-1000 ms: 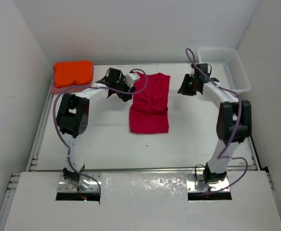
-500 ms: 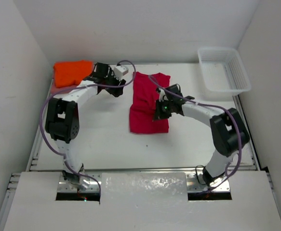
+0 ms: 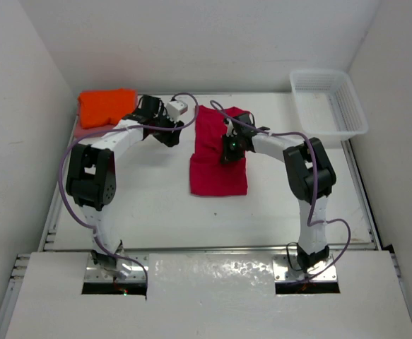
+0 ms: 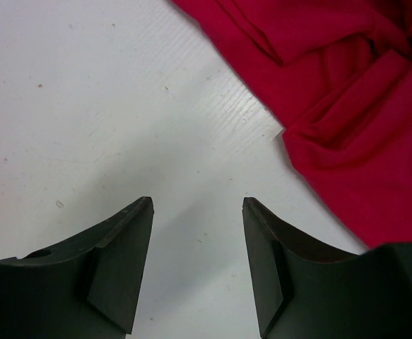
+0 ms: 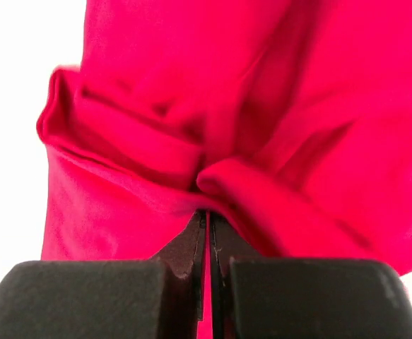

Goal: Fold and stack the t-shirts
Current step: Fold the folded rectangular tshirt in 1/3 of the way

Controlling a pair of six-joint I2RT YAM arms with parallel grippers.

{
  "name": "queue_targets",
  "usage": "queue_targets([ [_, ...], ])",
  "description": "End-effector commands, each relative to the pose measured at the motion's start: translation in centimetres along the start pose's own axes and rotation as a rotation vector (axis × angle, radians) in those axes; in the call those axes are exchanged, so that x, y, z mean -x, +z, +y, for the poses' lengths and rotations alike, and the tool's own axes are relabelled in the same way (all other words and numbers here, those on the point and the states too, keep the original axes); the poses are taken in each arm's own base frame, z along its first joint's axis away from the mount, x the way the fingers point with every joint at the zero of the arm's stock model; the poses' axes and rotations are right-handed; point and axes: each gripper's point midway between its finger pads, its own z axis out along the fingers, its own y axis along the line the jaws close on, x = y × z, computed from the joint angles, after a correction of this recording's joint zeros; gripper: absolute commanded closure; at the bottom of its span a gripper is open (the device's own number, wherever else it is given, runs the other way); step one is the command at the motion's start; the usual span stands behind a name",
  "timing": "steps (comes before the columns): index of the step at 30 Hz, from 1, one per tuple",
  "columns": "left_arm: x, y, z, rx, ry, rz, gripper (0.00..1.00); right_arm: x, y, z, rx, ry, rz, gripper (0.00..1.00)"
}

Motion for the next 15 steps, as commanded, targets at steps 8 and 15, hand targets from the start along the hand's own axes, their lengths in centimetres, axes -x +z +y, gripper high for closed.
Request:
queue_targets([
  [8,2.5,-2.0,-1.2,-0.063,0.083,-0.06,0.45,9.8,2.6,-4.3,-0.124,-0.02,-0.125,1.0],
  [15,0.0,-3.5,-10.7,-0.329,0.629,0.053,0.46,17.0,-3.0,-5.3,-0.17,0.072,-0.306,0.97],
])
